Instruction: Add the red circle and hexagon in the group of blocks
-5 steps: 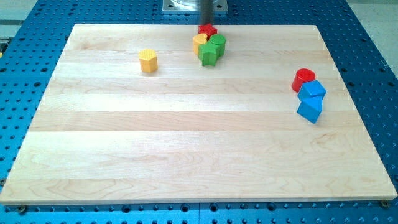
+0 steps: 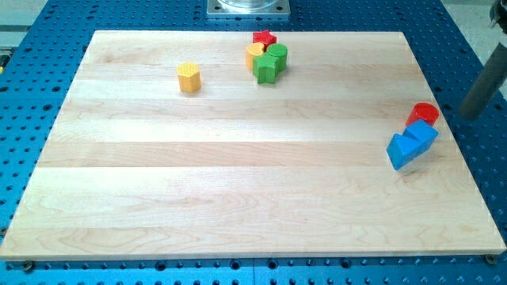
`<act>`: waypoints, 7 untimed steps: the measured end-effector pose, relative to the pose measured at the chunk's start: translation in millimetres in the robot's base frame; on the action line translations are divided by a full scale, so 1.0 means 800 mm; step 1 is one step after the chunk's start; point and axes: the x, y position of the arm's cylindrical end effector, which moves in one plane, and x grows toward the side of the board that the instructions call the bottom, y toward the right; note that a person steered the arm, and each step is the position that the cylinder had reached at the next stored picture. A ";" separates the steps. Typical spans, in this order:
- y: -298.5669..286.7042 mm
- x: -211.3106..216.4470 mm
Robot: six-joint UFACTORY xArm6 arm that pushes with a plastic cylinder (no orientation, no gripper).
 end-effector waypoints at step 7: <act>-0.517 0.004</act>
